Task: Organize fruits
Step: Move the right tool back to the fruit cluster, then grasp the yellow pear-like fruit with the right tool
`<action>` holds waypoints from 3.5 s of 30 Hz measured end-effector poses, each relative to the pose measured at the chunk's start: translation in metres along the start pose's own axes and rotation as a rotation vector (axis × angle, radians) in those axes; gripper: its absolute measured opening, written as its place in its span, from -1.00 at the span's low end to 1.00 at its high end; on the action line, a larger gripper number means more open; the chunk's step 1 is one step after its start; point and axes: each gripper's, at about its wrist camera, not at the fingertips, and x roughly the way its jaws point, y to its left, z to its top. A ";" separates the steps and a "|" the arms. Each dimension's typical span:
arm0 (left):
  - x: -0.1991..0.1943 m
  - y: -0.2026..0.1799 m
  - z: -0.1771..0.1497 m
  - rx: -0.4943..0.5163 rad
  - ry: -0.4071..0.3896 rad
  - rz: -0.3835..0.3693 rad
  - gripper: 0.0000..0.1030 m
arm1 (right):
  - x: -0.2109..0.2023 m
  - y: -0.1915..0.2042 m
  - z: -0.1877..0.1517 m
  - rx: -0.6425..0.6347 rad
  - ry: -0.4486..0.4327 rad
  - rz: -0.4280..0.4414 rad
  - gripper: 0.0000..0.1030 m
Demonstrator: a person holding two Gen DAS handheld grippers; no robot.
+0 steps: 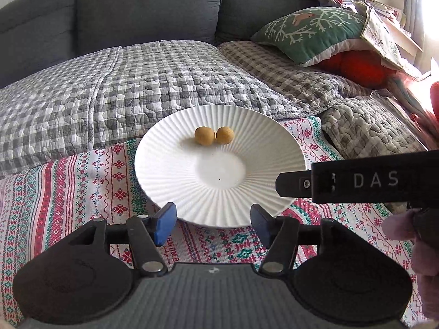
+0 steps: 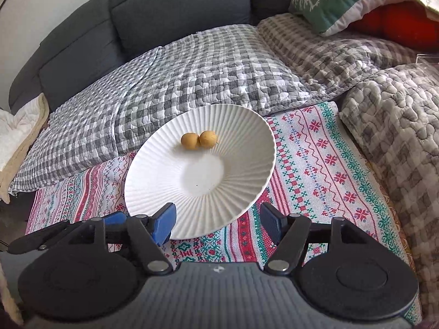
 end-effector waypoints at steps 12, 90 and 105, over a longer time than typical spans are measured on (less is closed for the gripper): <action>-0.055 0.008 -0.018 -0.028 0.014 0.042 0.66 | -0.040 0.012 -0.022 -0.002 0.021 -0.013 0.63; -0.057 0.046 -0.100 -0.253 0.074 -0.017 -0.20 | 0.002 0.076 -0.081 -0.181 0.026 0.077 0.04; -0.052 0.043 -0.098 -0.238 0.092 -0.006 -0.20 | 0.019 0.090 -0.090 -0.302 0.030 -0.055 -0.11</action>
